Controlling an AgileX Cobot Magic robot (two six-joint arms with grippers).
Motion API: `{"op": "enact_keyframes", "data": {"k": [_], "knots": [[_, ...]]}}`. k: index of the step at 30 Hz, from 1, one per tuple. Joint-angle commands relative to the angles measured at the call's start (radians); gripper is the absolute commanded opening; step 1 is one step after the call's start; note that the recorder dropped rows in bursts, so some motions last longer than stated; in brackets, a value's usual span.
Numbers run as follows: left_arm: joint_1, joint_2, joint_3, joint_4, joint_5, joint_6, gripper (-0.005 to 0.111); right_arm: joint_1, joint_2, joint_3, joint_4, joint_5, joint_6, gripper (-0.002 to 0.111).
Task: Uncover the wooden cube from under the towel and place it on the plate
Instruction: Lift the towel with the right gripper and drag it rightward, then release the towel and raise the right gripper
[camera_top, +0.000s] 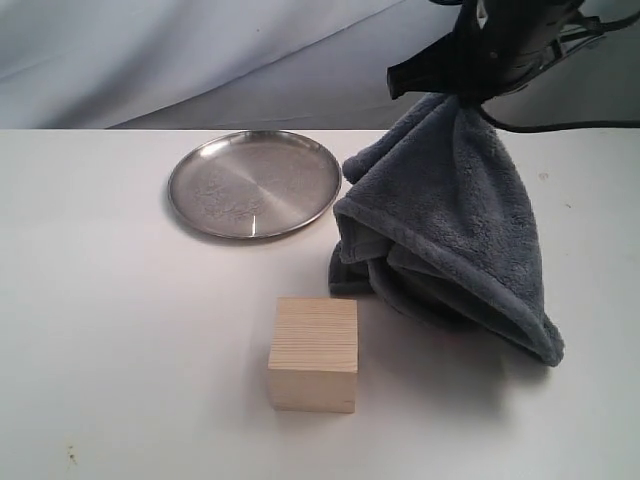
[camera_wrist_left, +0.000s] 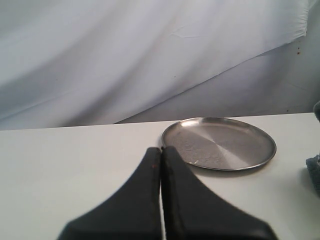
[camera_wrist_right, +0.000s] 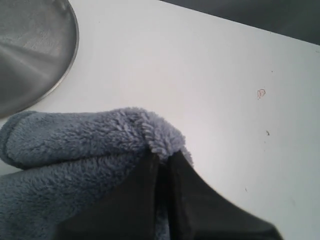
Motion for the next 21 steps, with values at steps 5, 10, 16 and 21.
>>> {"op": "enact_keyframes", "data": {"k": [5, 10, 16, 21], "knots": [[-0.005, -0.004, 0.004, -0.002, -0.002, -0.003, 0.000, -0.053, 0.171, -0.087, 0.008, -0.022, -0.012, 0.000], [-0.005, -0.004, 0.004, -0.002, -0.002, -0.003, 0.000, -0.101, 0.252, -0.087, 0.061, -0.051, -0.012, 0.000], [-0.005, -0.004, 0.004, -0.002, -0.002, -0.003, 0.000, -0.117, 0.344, -0.087, 0.067, -0.098, -0.039, 0.000], [-0.005, -0.004, 0.004, -0.002, -0.002, -0.003, 0.000, -0.117, 0.408, -0.087, 0.088, -0.104, -0.043, 0.000]]}}
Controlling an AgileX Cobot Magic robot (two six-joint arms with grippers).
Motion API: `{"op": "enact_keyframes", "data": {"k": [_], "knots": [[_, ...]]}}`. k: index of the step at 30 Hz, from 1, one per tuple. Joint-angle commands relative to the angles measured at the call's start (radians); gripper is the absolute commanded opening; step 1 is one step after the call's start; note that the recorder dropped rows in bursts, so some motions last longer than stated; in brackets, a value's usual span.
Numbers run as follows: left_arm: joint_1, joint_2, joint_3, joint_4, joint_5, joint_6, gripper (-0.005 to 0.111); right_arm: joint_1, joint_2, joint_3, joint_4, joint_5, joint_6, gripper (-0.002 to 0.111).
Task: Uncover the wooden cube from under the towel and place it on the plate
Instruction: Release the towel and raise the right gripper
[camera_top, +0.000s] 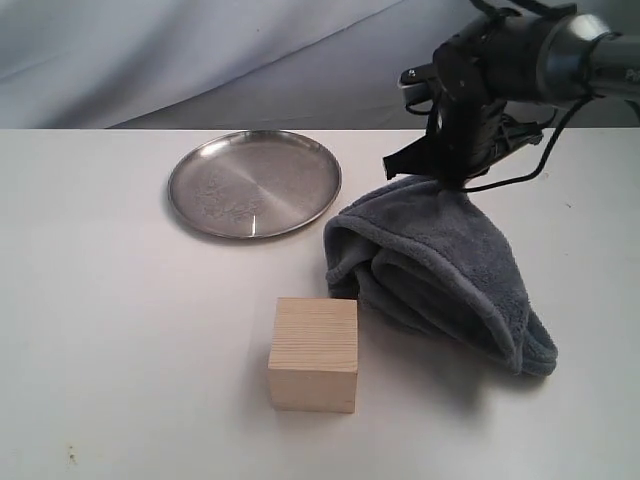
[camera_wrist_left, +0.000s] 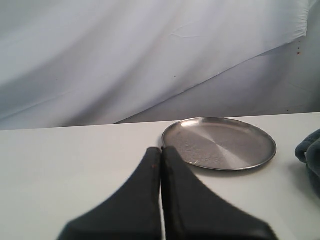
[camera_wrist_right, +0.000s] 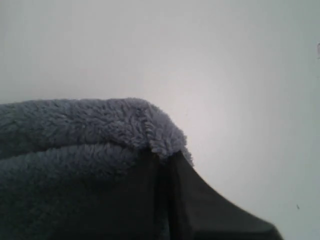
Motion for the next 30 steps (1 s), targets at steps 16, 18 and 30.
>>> {"op": "enact_keyframes", "data": {"k": [16, 18, 30], "knots": [[-0.005, -0.004, 0.004, -0.002, -0.002, -0.003, 0.000, -0.027, 0.067, -0.007, 0.102, 0.010, -0.008, 0.014], [-0.005, -0.004, 0.004, -0.002, -0.002, -0.003, 0.000, -0.042, 0.062, -0.007, 0.126, 0.031, -0.008, 0.032], [-0.005, -0.004, 0.004, -0.002, -0.002, -0.003, 0.000, -0.056, 0.021, -0.007, 0.045, 0.169, 0.005, 0.105]]}}
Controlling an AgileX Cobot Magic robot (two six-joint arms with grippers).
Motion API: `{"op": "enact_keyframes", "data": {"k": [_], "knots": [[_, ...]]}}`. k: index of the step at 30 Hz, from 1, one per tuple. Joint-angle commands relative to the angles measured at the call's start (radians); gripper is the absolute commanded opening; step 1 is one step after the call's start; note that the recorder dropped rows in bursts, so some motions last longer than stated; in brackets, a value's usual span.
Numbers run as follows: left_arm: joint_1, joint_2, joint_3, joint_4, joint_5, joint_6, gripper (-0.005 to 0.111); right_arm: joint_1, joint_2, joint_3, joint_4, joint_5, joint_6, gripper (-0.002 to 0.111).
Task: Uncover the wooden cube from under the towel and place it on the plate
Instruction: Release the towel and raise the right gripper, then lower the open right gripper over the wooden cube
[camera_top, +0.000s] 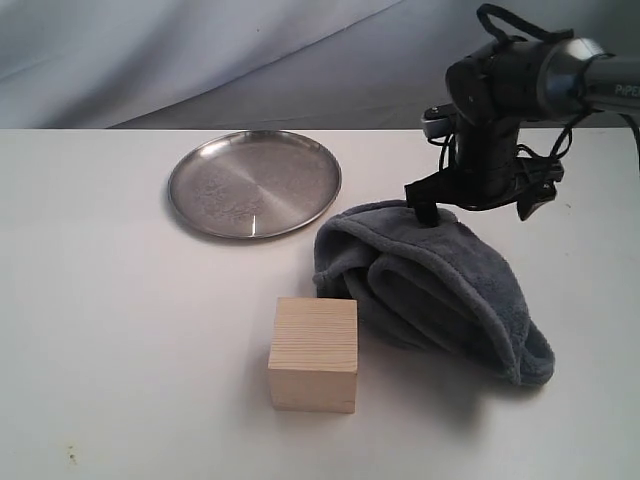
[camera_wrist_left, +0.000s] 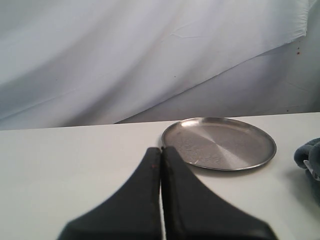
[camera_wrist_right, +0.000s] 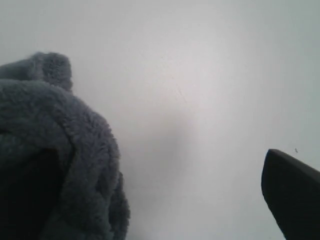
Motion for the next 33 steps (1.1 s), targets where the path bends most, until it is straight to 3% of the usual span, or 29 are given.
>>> {"op": "enact_keyframes", "data": {"k": [1, 13, 21, 33], "knots": [[-0.005, -0.004, 0.004, -0.002, -0.002, -0.003, 0.000, -0.003, -0.039, -0.007, -0.024, 0.031, 0.010, 0.105], [-0.005, -0.004, 0.004, -0.002, -0.002, -0.003, 0.000, -0.003, -0.264, -0.007, -0.053, 0.025, 0.012, 0.105], [-0.005, -0.004, 0.004, -0.002, -0.002, -0.003, 0.000, 0.026, -0.383, -0.007, 0.126, 0.140, -0.063, 0.105], [-0.005, -0.004, 0.004, -0.002, -0.002, -0.003, 0.000, 0.277, -0.436, -0.002, 0.231, 0.216, 0.000, 0.105]]}}
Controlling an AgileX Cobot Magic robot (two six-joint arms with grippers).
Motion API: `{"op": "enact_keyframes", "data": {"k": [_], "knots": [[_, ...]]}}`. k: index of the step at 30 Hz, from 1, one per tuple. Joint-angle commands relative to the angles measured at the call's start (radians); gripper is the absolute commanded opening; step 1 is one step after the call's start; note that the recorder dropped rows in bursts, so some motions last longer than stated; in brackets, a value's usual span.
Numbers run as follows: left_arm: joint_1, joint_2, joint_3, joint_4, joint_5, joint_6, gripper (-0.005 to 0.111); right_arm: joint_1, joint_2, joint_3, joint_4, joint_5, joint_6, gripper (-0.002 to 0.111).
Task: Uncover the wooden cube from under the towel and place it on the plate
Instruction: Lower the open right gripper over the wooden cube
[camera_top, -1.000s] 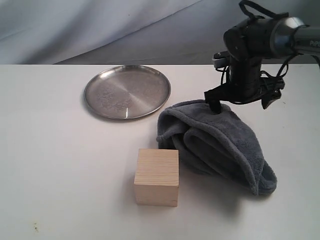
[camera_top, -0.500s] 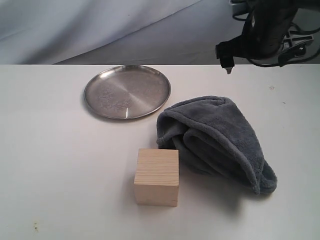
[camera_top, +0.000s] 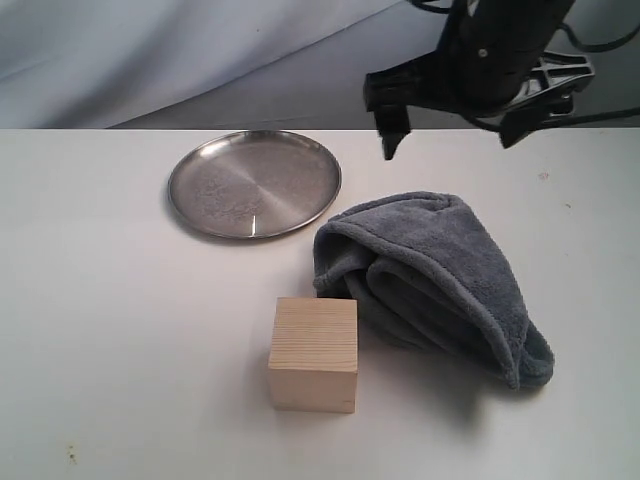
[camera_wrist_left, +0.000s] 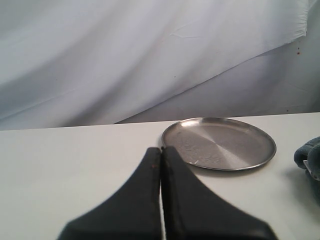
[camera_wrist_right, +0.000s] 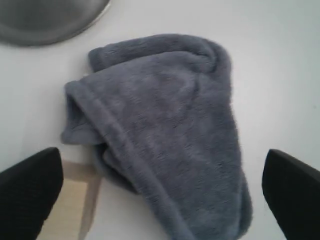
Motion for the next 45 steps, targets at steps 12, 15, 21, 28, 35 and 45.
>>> {"op": "enact_keyframes", "data": {"k": [12, 15, 21, 28, 35, 45], "knots": [[-0.005, -0.004, 0.004, -0.002, -0.002, -0.003, 0.000, 0.290, 0.013, -0.002, 0.074, 0.009, 0.370, 0.105], [-0.005, -0.004, 0.004, -0.002, -0.002, -0.003, 0.000, 0.301, 0.024, -0.002, 0.083, 0.009, 0.443, 0.105], [-0.005, -0.004, 0.004, -0.002, -0.002, -0.003, 0.000, 0.301, 0.022, -0.002, 0.106, 0.009, 0.473, 0.105], [-0.005, -0.004, 0.004, -0.002, -0.002, -0.003, 0.000, 0.301, 0.030, -0.002, 0.108, 0.009, 0.452, 0.105], [-0.005, -0.004, 0.004, -0.002, -0.002, -0.003, 0.000, 0.299, 0.104, -0.002, 0.126, 0.009, 0.361, 0.105], [-0.005, -0.004, 0.004, -0.002, -0.002, -0.003, 0.000, 0.250, 0.171, -0.002, 0.145, 0.009, 0.234, 0.105]]}}
